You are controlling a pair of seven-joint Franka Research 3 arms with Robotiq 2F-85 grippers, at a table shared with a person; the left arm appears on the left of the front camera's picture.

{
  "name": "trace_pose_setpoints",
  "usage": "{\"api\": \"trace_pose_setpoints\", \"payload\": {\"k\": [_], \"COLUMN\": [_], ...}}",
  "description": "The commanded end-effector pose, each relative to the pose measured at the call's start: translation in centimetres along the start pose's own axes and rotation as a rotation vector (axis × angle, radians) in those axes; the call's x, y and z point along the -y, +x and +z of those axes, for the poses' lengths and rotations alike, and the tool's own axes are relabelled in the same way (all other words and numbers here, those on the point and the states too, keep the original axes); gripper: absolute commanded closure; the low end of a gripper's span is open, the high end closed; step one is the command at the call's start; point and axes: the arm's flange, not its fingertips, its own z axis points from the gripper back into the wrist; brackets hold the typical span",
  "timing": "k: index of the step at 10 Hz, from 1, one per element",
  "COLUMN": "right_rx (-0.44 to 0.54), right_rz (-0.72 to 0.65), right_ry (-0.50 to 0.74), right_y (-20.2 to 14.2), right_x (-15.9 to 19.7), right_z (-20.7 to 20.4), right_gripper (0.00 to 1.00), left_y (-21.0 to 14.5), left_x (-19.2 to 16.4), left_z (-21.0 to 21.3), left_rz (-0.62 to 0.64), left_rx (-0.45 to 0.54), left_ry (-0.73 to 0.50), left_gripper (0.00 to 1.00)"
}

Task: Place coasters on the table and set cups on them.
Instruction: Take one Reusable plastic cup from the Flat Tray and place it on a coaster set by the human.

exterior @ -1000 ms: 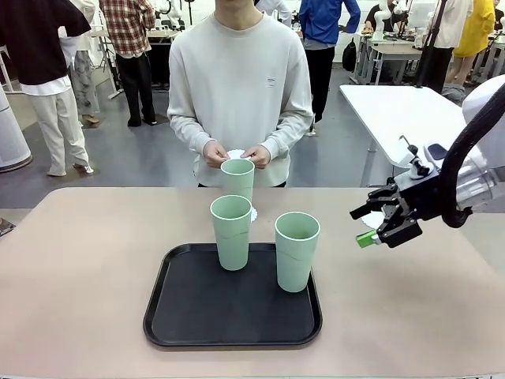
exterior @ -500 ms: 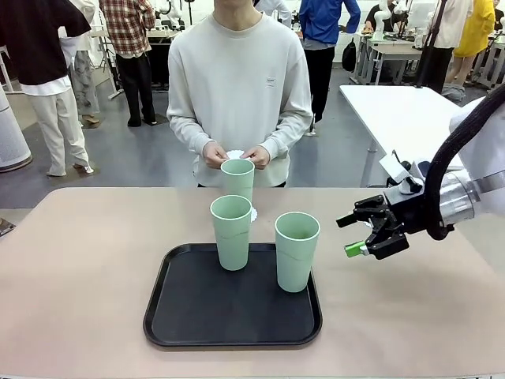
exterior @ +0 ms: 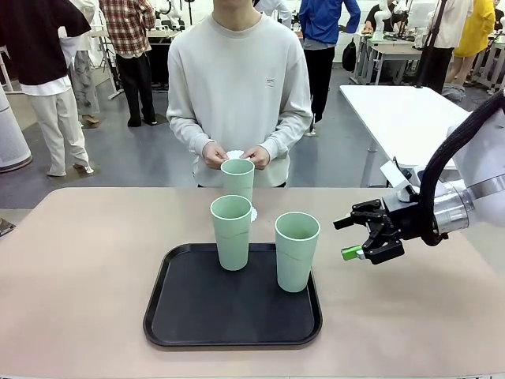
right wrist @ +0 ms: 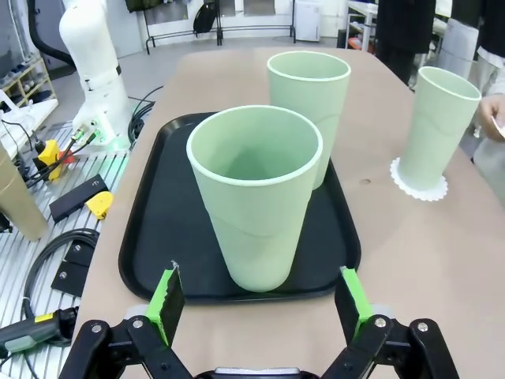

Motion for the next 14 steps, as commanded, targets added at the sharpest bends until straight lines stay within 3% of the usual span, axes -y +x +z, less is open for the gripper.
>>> {"api": "trace_pose_setpoints", "payload": {"k": [1,3,6,10,14], "right_rx": [-0.005,-0.001,0.12,0.208,0.21], "right_rz": [-0.008,0.001,-0.046,-0.042,0.005], "right_ry": [0.008,0.001,0.004,0.039,0.113], "right_y": [0.4,0.0,-2.9,-3.4,-3.6], "right_x": [-0.1,0.0,1.9,2.1,1.7], "right_z": [0.0,-0.1,-3.2,-4.0,-5.0], "right_gripper": [0.0,0.0,0.0,0.0,0.0], "left_y": [-0.1,-0.1,-0.1,-0.1,-0.1], "left_x": [0.2,0.2,0.2,0.2,0.2], "left_z": [0.1,0.1,0.1,0.1,0.1], "left_rz": [-0.003,-0.003,-0.003,-0.003,-0.003], "left_rx": [0.0,0.0,0.0,0.0,0.0], "left_ry": [0.0,0.0,0.0,0.0,0.0], "left_gripper": [0.0,0.0,0.0,0.0,0.0]}}
